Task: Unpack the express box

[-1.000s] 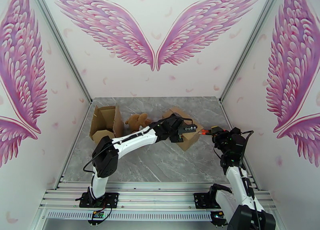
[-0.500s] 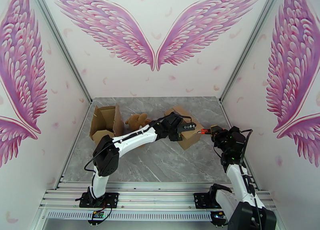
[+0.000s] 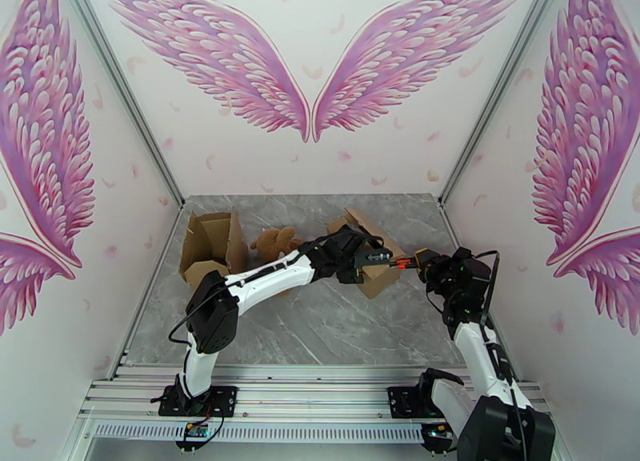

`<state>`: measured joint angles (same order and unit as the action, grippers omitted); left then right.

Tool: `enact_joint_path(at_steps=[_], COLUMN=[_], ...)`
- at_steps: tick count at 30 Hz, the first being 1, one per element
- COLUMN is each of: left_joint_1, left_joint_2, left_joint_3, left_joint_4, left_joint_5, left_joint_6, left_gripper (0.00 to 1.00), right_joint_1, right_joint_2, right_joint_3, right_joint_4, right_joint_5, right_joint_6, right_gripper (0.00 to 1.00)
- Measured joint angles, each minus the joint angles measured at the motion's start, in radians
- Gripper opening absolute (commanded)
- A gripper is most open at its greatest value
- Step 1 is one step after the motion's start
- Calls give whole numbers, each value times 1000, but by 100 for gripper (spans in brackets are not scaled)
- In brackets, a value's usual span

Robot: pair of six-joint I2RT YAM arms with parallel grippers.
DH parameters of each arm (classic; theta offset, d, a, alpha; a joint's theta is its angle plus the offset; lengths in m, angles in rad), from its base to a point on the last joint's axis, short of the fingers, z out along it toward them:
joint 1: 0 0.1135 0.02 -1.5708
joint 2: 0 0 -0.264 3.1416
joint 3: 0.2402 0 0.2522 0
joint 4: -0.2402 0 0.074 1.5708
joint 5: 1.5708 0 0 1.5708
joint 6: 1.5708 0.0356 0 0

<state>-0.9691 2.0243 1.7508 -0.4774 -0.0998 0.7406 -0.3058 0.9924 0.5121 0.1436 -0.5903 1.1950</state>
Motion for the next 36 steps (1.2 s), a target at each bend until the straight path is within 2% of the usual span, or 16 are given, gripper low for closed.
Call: enact_joint_path(at_steps=[6, 15, 21, 30, 36], left_joint_1=[-45, -14, 2, 74, 83], left_joint_2=[1, 7, 10, 10, 42], left_joint_3=[13, 27, 30, 30, 76], left_joint_4=[20, 6, 4, 8, 20], left_joint_5=[-2, 48, 69, 85, 92], left_joint_6=[27, 60, 201, 451, 544], left_gripper=[89, 88, 88, 89, 89], right_joint_1=[3, 6, 7, 8, 8], right_joint_2=[85, 71, 132, 252, 291], right_joint_3=[58, 90, 110, 196, 237], right_joint_4=[-19, -97, -71, -69, -85], right_joint_5=[-44, -31, -63, -126, -142], right_joint_6=[-34, -113, -120, -149, -175], right_gripper=[0, 0, 0, 0, 0])
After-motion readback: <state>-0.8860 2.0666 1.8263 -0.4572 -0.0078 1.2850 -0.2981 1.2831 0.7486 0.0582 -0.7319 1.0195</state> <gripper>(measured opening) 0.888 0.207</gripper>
